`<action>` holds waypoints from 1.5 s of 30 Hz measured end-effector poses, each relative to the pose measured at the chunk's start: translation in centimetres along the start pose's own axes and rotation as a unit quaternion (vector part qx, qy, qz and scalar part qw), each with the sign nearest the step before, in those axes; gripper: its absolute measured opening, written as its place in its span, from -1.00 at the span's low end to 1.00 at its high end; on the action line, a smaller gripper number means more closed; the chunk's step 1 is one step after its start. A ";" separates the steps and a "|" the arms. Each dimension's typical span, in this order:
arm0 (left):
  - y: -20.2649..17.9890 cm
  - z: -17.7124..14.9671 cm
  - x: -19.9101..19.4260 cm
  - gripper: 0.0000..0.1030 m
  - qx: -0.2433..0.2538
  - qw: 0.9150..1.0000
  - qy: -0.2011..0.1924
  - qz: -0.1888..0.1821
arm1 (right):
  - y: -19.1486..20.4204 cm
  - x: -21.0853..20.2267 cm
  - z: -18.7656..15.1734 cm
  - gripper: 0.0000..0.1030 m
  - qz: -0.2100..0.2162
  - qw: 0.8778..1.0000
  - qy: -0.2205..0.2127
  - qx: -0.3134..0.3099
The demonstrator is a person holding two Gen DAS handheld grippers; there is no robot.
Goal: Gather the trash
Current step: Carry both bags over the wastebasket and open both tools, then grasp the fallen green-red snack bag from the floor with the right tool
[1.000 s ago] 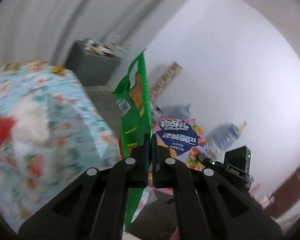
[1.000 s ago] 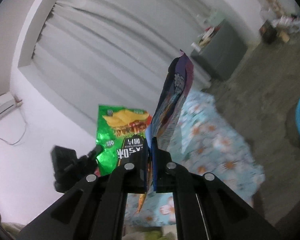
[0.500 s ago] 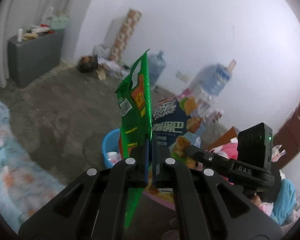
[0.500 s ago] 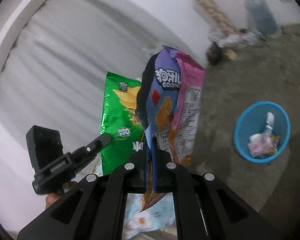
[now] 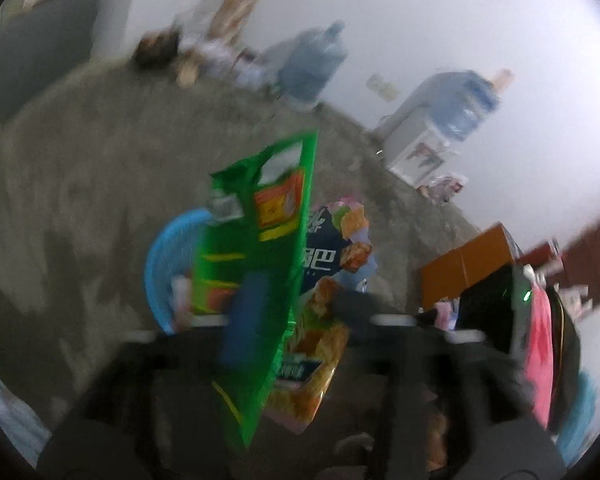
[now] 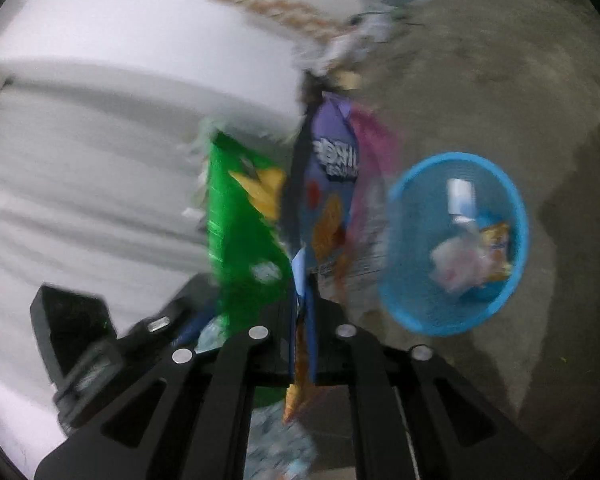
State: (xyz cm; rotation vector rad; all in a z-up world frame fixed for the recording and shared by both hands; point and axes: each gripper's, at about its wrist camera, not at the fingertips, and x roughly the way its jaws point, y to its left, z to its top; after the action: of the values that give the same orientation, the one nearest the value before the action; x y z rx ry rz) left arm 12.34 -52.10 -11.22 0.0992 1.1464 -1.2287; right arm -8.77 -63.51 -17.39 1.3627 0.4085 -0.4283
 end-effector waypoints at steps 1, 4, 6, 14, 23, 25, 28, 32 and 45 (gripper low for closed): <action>0.9 0.1 1.0 0.20 -0.019 1.000 0.003 0.002 | -2.1 0.9 0.2 -0.58 -0.026 0.999 0.003 0.020; 2.4 -1.0 2.3 0.21 -0.059 0.998 0.021 0.017 | -7.6 2.5 -0.4 -0.40 -0.102 0.991 0.020 0.086; 3.0 -1.9 1.4 0.23 -0.067 0.998 0.022 0.005 | -9.4 2.1 -1.3 -0.40 -0.110 0.988 0.013 0.107; 3.4 -1.4 -5.9 0.23 -0.051 0.998 -0.023 0.007 | -5.3 0.8 -1.9 -0.35 -0.127 0.991 -0.014 0.044; 3.1 -2.7 -23.5 0.24 -0.001 0.995 -0.095 0.022 | 2.9 5.4 -4.1 -0.34 -0.123 0.987 0.052 -0.084; 4.1 -4.0 -27.4 0.28 0.002 0.992 -0.117 0.038 | 4.1 7.0 -5.5 -0.22 -0.118 0.985 0.073 -0.106; 6.2 -6.4 -32.7 0.35 -0.006 0.986 -0.153 0.070 | 5.6 10.0 -8.5 -0.14 -0.132 0.971 0.119 -0.160; 10.0 -10.7 -38.8 0.41 -0.041 0.974 -0.198 0.104 | 4.7 14.8 -12.1 -0.12 -0.172 0.950 0.176 -0.193; 20.8 -19.8 -48.0 0.41 -0.173 0.934 -0.257 0.179 | 0.5 31.7 -21.3 -0.09 -0.367 0.816 0.249 -0.371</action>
State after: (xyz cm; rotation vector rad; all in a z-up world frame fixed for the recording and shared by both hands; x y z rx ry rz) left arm 21.12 1.07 3.75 -0.2586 0.8178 -0.6568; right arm 17.87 -44.26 -36.76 0.4730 1.4070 -0.4564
